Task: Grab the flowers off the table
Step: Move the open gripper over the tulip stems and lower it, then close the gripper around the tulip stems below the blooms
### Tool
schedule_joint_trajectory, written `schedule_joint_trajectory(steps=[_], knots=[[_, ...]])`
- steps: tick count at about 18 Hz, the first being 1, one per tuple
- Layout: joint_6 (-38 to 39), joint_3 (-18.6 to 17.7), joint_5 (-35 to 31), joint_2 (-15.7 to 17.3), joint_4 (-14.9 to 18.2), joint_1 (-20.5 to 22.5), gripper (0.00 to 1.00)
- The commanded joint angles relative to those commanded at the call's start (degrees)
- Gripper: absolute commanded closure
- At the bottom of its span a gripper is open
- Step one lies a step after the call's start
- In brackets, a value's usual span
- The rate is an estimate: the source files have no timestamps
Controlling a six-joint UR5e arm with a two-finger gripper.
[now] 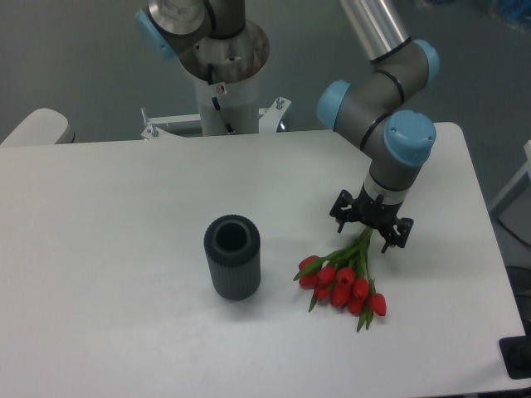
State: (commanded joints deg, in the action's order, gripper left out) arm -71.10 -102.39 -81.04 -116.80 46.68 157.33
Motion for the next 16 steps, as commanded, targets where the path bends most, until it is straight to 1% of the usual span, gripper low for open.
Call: schedule_joint_trajectory(steps=[2,6,8,10,13,14,16], knots=[[-0.4,-0.4,-0.1,-0.9,-1.2,-0.5,0.0],[-0.4,-1.1,-0.1,-1.2,-1.8,-1.0,0.0],[-0.5,-1.5,-0.1,-1.8,-3.1,-1.2,0.0],[-0.9,-0.9,-0.2,-2.3,-3.2,-1.2,0.0],[-1.1,-0.9,-0.2,-2.3,-3.3,-1.3,0.0],[-1.1,-0.8,-0.2,-2.3,-3.3,-1.3,0.04],[-1.1,-0.6,-0.2,-2.5,-3.3,-1.3,0.23]])
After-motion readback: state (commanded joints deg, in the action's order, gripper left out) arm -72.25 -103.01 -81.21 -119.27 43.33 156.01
